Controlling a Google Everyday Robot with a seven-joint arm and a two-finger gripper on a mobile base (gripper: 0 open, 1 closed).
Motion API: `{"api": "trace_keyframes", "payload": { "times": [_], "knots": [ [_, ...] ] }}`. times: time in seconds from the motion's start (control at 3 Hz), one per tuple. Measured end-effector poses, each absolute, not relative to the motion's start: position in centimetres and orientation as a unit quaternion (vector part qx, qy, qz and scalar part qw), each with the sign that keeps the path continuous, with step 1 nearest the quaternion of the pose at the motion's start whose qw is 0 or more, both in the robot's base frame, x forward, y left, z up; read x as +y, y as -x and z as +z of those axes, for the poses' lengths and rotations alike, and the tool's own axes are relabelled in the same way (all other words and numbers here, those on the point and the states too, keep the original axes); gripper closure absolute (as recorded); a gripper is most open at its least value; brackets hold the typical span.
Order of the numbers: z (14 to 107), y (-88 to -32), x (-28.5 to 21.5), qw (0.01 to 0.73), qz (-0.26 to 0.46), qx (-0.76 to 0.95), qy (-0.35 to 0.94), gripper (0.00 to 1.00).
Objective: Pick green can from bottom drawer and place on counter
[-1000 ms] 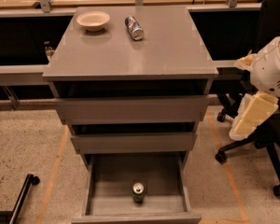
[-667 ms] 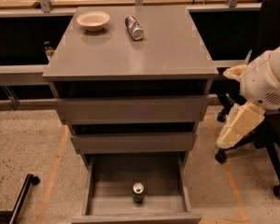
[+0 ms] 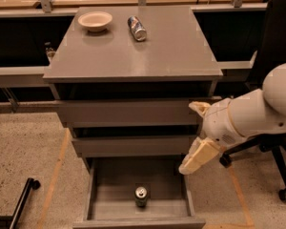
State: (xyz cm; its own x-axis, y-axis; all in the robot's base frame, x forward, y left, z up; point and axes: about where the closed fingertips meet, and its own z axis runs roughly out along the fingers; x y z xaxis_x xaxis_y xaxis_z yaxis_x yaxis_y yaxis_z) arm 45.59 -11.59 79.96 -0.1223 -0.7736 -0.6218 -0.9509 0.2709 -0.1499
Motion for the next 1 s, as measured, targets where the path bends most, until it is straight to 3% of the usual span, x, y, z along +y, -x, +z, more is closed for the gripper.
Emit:
{"api": "trace_keyframes", "payload": {
  "times": [0.33,1.0],
  "knots": [
    [77.0,-46.7,-8.4,0.323,0.195,0.718,0.585,0.00],
    [75.2,-46.9,-7.3,0.331,0.193,0.716,0.584,0.00]
  ]
}}
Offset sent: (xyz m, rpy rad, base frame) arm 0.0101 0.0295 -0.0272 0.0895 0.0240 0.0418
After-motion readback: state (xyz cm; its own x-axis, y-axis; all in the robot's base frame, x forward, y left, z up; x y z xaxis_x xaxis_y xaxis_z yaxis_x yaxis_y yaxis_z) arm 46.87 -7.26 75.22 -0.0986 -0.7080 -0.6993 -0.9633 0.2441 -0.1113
